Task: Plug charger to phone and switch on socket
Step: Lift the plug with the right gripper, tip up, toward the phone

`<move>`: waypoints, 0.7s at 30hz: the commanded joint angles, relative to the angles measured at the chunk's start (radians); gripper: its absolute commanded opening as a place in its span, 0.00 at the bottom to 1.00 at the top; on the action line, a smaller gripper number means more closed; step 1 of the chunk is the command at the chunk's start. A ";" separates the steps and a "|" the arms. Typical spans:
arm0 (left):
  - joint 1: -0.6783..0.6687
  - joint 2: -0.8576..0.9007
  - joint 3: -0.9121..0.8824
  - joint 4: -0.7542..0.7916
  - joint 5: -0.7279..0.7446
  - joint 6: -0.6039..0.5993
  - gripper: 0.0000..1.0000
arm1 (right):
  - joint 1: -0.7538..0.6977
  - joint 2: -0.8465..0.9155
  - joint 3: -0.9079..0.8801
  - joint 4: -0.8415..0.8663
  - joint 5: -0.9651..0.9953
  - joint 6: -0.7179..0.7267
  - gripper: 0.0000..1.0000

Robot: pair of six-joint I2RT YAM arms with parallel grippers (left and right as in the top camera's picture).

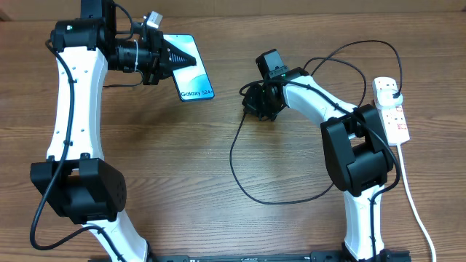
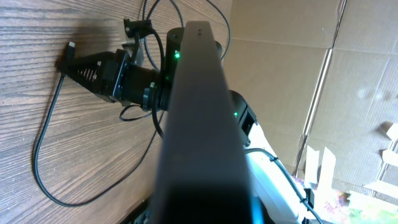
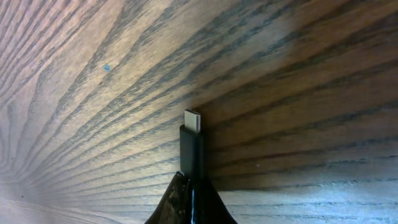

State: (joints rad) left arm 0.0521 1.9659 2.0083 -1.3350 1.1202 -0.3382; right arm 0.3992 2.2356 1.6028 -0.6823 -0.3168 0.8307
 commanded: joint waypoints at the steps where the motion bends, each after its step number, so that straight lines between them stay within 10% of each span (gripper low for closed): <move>1: -0.007 -0.021 0.017 0.000 0.021 -0.006 0.04 | 0.004 0.070 -0.013 -0.010 0.035 -0.056 0.04; 21: -0.008 -0.021 0.017 -0.006 -0.088 0.058 0.04 | -0.092 -0.304 -0.010 -0.092 -0.277 -0.423 0.04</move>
State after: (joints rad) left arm 0.0521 1.9659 2.0083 -1.3357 1.0073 -0.3367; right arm 0.3031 2.0911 1.5898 -0.7544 -0.5709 0.4725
